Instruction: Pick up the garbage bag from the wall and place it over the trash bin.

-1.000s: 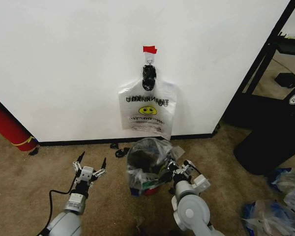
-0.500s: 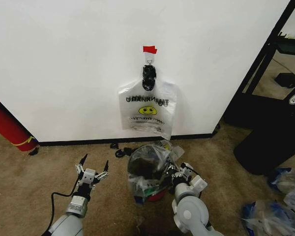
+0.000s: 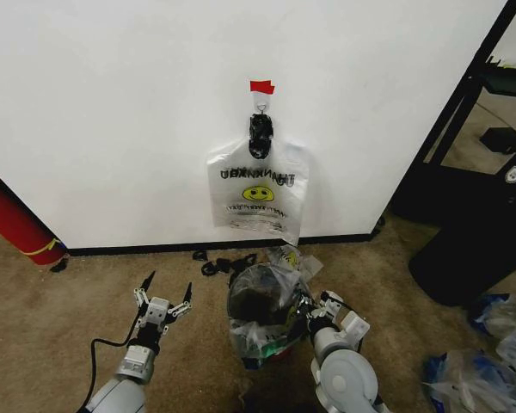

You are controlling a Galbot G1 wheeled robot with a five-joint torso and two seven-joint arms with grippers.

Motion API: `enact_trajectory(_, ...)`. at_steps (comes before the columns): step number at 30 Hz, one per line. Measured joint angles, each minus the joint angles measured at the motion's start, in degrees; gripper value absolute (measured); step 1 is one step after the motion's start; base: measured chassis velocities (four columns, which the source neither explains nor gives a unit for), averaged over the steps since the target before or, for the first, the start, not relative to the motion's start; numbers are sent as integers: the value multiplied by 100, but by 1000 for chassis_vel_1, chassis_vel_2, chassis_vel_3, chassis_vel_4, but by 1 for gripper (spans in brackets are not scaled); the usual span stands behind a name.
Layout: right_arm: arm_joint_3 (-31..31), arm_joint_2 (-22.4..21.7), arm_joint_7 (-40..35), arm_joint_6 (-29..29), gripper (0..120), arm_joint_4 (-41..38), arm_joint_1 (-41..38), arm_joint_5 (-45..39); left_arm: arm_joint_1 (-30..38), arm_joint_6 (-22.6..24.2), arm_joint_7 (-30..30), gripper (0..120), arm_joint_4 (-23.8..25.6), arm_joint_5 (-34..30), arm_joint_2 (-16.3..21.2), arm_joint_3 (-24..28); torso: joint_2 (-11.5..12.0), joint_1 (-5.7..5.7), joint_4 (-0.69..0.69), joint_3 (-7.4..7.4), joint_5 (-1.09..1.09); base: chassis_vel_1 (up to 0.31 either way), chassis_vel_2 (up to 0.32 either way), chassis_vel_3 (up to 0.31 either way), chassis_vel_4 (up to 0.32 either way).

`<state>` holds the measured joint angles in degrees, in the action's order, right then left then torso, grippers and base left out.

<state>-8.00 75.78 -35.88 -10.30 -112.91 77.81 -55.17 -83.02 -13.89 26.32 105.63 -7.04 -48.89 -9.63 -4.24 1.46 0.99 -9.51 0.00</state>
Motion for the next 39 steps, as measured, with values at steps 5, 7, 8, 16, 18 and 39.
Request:
enact_trajectory(5, -41, -43, 91, -37, 0, 23, 13, 17, 0, -6, -4, 100, -2, 13, -8, 11, 0, 0, -1, 0, 0, 0, 0, 0, 0)
enact_trajectory(7, -59, -71, 129, -67, 0, 16, 29, 20, -6, -10, -6, 100, -2, 21, -11, 17, 0, 0, -1, 0, 1, 0, 0, 0, 0)
enact_trajectory(8, -65, -87, 142, -93, 0, 2, 41, 18, -10, -13, -7, 100, -2, 25, -12, 19, 0, 0, -1, 0, 1, 0, 0, 0, 0)
enact_trajectory(16, -216, -276, 531, -678, 0, -288, 209, -61, -38, -44, -11, 100, -33, 57, -21, 30, 0, 0, -1, 0, 0, 0, 0, 0, 0)
enact_trajectory(18, -238, -295, 586, -732, 0, -289, 224, -30, -41, -45, -11, 100, -33, 62, -21, 32, 0, 0, -1, 0, 0, 0, 0, 0, 0)
enact_trajectory(39, -416, -410, 1879, -218, 0, -37, 396, 613, -28, -80, -29, 100, -112, 82, -34, 90, 0, 0, -1, 0, 0, 0, 0, 0, 0)
